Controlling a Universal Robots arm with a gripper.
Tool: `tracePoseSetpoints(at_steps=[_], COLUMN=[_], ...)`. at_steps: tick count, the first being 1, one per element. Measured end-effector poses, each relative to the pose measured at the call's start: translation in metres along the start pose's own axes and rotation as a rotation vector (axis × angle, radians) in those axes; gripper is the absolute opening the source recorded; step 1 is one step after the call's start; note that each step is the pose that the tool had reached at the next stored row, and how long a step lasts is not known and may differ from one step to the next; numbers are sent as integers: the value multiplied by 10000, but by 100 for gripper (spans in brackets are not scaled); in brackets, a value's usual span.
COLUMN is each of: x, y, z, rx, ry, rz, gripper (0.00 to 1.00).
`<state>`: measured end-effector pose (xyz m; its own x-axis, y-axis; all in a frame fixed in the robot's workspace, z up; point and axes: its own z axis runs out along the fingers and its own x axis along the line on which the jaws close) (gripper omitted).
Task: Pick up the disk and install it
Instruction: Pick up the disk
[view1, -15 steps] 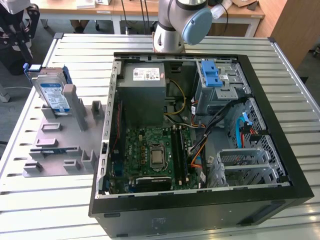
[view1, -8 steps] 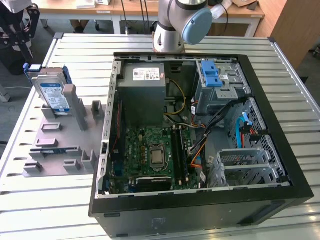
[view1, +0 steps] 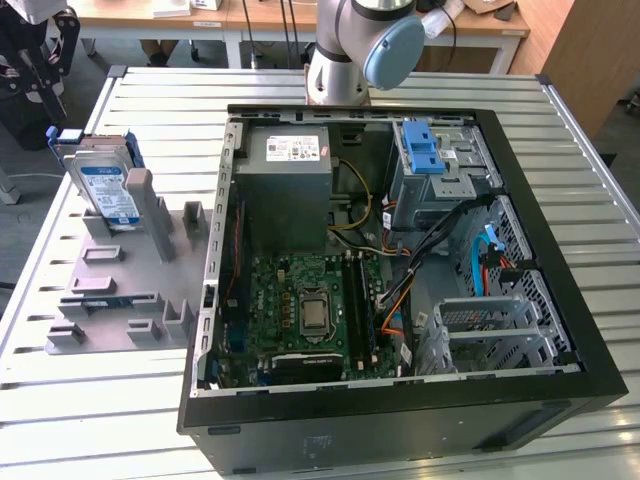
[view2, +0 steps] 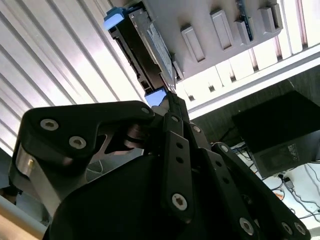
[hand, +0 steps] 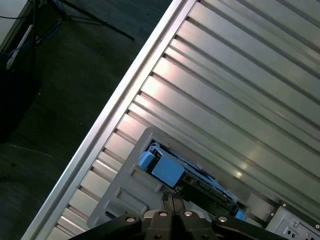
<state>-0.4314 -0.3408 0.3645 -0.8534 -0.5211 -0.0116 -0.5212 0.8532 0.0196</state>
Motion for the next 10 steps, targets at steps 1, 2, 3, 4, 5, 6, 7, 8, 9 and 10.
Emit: tracePoseSetpoints(at_steps=[1, 2, 3, 4, 5, 6, 7, 8, 9, 10], x=[0, 0, 0, 0, 0, 0, 0, 0, 0, 0], y=[0, 0, 0, 0, 0, 0, 0, 0, 0, 0], z=[0, 0, 0, 0, 0, 0, 1, 0, 1, 1], rx=[2, 3, 6, 8, 10, 13, 16, 18, 22, 25], ry=[-2, -6, -9, -13, -16, -20, -25, -29, -35, -40], rz=[-60, -120, -178, -236, -297, -359, -423, -481, -538, -593], gripper=[11, 11, 11, 11, 11, 11, 11, 11, 11, 11])
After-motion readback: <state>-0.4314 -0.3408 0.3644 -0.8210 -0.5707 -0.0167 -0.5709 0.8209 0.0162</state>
